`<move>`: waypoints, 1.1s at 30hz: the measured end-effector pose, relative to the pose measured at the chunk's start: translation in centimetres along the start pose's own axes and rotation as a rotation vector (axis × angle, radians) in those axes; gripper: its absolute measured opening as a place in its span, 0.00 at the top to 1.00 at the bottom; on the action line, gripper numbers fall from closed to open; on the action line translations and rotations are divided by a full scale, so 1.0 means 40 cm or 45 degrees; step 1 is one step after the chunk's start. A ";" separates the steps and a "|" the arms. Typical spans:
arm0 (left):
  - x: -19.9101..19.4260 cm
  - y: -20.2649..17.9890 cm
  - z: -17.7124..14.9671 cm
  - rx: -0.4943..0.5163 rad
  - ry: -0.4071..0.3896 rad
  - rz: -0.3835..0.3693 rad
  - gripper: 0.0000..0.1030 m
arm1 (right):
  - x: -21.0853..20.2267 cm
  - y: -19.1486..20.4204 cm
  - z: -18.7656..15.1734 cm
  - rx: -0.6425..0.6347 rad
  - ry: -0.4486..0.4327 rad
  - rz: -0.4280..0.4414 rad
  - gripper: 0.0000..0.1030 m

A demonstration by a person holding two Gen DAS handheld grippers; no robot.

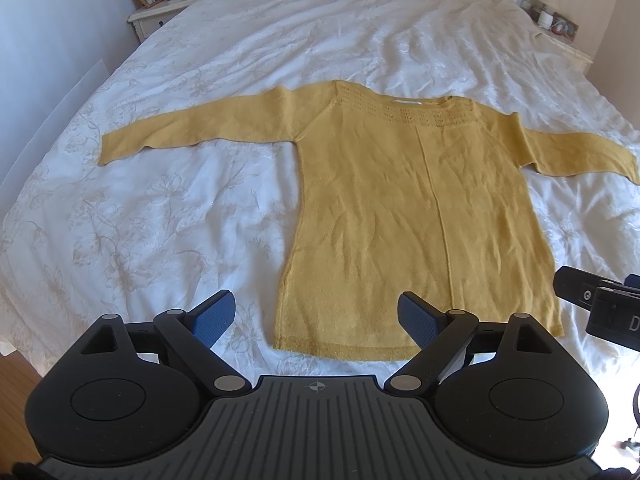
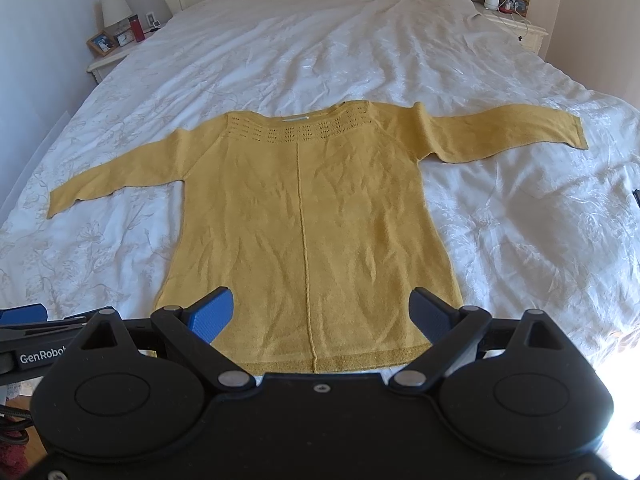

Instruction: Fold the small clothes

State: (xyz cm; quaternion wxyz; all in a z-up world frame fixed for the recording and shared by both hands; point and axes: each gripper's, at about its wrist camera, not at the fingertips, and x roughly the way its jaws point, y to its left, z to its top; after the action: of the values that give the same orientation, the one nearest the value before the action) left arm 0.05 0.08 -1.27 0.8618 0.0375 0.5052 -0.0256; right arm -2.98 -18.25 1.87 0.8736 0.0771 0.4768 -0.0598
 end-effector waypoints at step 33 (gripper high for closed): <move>0.063 -0.102 0.111 -0.010 -0.062 -0.024 0.15 | 0.095 -0.157 0.102 0.026 -0.125 0.081 0.24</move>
State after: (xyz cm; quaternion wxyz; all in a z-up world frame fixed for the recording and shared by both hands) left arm 4.81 -4.42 -1.48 0.8737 0.0288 0.4846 -0.0325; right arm 1.30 -25.32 0.35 0.8965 0.0981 0.4301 -0.0407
